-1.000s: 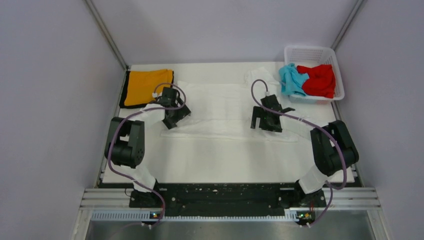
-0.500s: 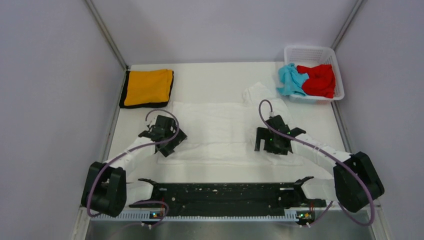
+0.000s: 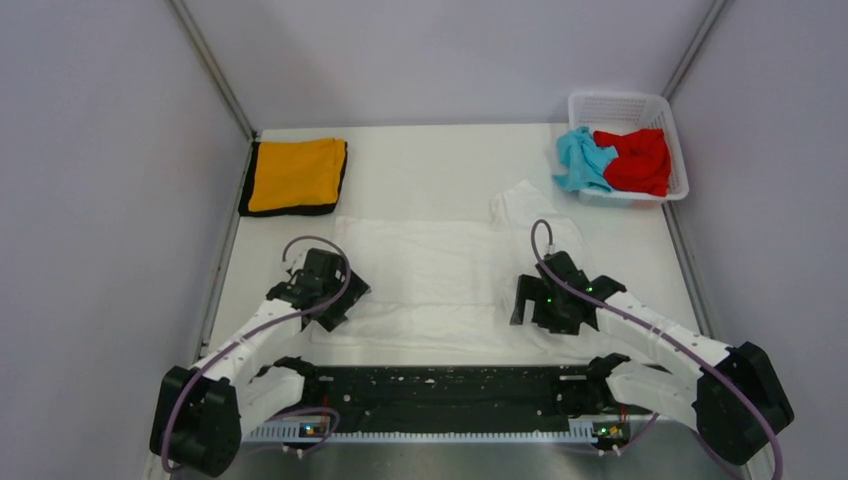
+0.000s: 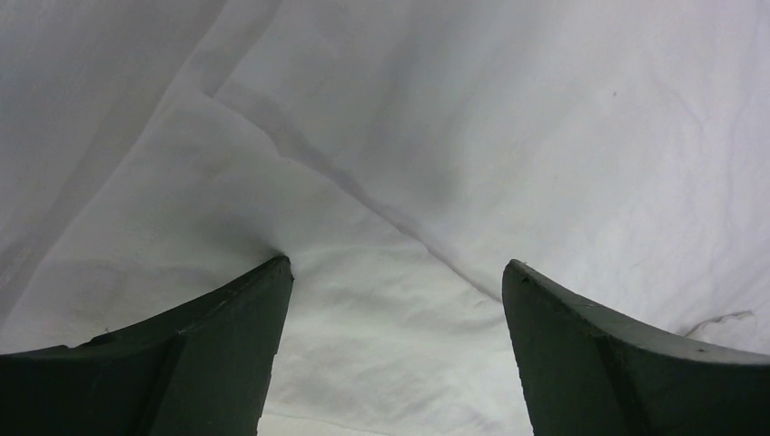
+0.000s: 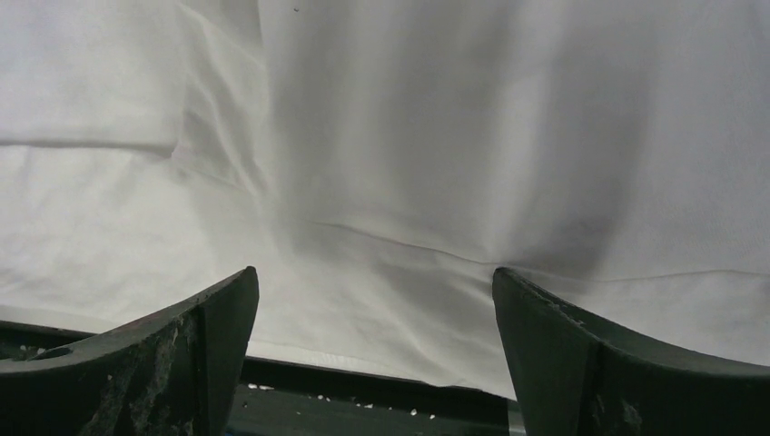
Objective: Fold and stack the t-shirts
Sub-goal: Fold the flattened tshirt in 1/3 of the way, then grab the side of the flattened tshirt furthest away from the robot with both arms
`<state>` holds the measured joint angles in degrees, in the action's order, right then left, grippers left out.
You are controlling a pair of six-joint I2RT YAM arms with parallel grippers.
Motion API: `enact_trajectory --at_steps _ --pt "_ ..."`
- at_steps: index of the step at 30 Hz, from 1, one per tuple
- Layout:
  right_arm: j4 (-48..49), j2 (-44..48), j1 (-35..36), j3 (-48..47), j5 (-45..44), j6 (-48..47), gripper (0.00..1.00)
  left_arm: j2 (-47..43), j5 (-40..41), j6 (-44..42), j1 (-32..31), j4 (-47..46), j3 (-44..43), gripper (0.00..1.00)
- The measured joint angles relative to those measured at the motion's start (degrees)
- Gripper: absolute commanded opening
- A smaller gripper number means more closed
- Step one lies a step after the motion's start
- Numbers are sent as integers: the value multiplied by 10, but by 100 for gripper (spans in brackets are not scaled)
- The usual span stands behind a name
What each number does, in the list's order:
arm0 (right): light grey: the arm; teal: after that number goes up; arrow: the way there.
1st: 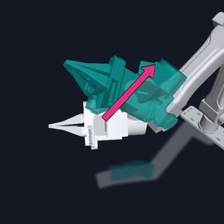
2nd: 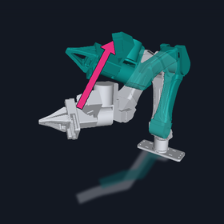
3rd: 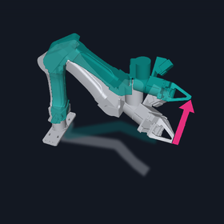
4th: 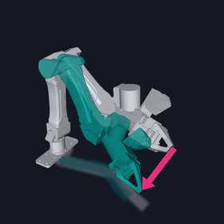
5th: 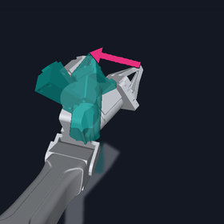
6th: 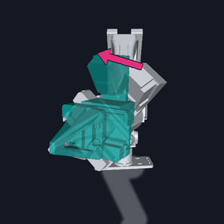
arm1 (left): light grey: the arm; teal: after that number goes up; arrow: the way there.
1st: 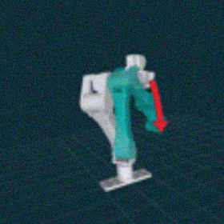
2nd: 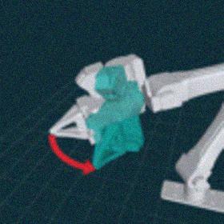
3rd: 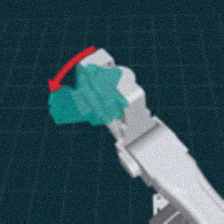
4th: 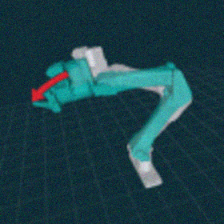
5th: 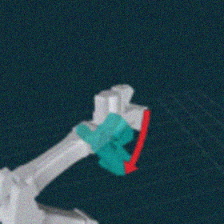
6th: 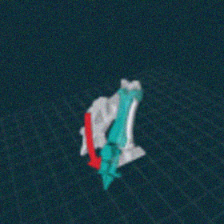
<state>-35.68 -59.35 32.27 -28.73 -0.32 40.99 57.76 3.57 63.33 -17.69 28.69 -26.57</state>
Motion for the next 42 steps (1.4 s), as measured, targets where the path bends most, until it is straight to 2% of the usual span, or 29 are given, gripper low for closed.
enact_trajectory --at_steps 14,19,22,25,30,38,42 --pt "-25 18 2 -1 -15 16 99 -73 9 30 -4 120 12 95" --pt "-31 33 3 -51 -40 -2 99 -56 32 12 -4 164 -39 96" --pt "-9 34 2 -95 -64 -24 99 -26 64 0 -4 171 -102 99" --pt "15 33 3 -126 -93 -39 99 35 110 -19 -3 176 -202 99" --pt "48 28 2 -138 -124 -60 99 141 166 -45 3 181 -325 99" --pt "66 26 2 -137 -137 -96 99 282 183 -88 80 167 -387 95" --pt "94 25 2 -137 -150 -109 99 337 177 -102 118 154 -403 88"
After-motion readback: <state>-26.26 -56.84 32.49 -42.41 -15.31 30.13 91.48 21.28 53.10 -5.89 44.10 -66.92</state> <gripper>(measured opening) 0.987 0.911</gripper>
